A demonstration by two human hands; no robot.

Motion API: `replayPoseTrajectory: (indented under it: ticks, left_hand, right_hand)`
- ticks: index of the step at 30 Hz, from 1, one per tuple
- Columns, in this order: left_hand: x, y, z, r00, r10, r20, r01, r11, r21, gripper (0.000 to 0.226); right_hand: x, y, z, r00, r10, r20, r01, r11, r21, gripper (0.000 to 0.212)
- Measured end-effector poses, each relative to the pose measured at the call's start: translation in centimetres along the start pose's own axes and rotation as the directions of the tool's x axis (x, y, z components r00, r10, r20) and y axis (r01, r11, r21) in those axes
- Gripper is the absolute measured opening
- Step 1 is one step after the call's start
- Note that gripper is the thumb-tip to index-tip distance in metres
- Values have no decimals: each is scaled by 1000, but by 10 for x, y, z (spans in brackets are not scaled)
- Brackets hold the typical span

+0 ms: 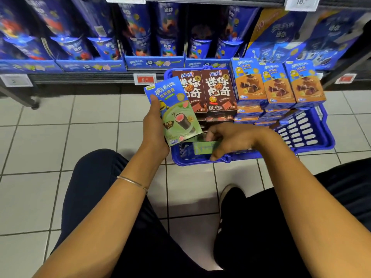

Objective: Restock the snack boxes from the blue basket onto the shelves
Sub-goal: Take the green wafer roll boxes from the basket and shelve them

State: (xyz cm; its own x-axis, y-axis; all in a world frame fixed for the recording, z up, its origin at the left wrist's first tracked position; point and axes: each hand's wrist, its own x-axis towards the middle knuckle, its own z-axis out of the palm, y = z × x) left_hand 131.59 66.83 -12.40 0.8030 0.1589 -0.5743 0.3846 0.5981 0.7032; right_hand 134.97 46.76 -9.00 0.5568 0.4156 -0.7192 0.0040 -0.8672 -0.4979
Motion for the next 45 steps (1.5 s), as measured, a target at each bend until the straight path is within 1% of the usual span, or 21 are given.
replayPoseTrajectory:
  ticks: [5,7,10,13,15,19,21,23,25,27,30,34,36,37,38,39,40,42,43,44,45]
  left_hand:
    - [1,17,0,997,80,-7,-80,997,-22,62]
    - [2,21,1,992,123,-7,-123,992,-4,63]
    - [0,20,5,990,138,21,-139,988,63,61]
    - [-4,13,10,986,159,45,-163,980,115,58]
    - [-6,8,13,988,132,77,-139,986,91,58]
    - [-10,3,18,983,87,162,-90,996,11,63]
    - [-13,2,20,975,124,185,-129,991,17,68]
    - [-15,1,20,976,162,144,-170,985,42,72]
    - [-16,-1,18,976,190,103,-198,978,72,63]
    - [-16,-2,15,978,180,108,-187,980,63,51]
    - [-20,2,13,977,160,138,-164,986,22,48]
    - [-25,4,16,978,144,150,-153,987,47,52]
    - [-23,4,16,981,154,121,-161,986,52,52]
    - [-22,6,15,981,161,108,-167,985,50,51]
    - [-20,8,14,981,169,100,-174,984,47,50]
    - [-19,11,13,980,174,98,-179,983,44,50]
    - [-17,13,12,979,175,99,-180,983,41,50]
    - [-15,17,9,980,172,103,-177,983,42,51]
    - [-15,18,8,979,170,108,-176,983,47,50]
    - [-14,18,7,979,168,116,-175,983,54,50]
    - [-14,18,5,979,166,122,-174,983,61,49]
  right_hand:
    - [-21,4,-21,985,-133,-112,158,953,258,27]
    - [-26,2,-28,967,-176,-185,236,893,384,35]
    - [-27,-4,-34,936,-226,-270,339,786,516,38]
    - [-22,-12,-31,911,-226,-346,400,690,603,23]
    - [-16,-18,-26,880,-180,-441,446,636,630,22]
    - [-4,-27,-16,775,-79,-627,520,645,560,25]
    - [2,-30,-11,755,-26,-655,528,615,585,28]
    - [7,-32,-6,739,-2,-673,541,598,592,26]
    - [11,-33,-4,710,7,-704,553,614,563,20]
    - [12,-33,-5,691,1,-723,565,623,541,20]
    - [13,-34,-5,698,-24,-716,576,612,541,19]
    - [15,-38,-1,688,-39,-724,581,627,519,24]
    - [19,-35,1,744,-7,-668,562,548,620,33]
    - [22,-31,3,791,48,-610,515,486,706,36]
    - [25,-27,6,822,129,-554,443,465,766,37]
    - [29,-20,10,830,213,-515,355,510,783,35]
    - [34,-12,16,821,264,-505,251,628,736,33]
    - [47,7,28,835,219,-504,54,880,472,28]
    - [52,12,32,866,178,-467,-22,947,319,25]
    - [57,16,36,896,155,-416,-84,979,185,27]
    - [61,17,37,919,144,-367,-129,989,66,36]
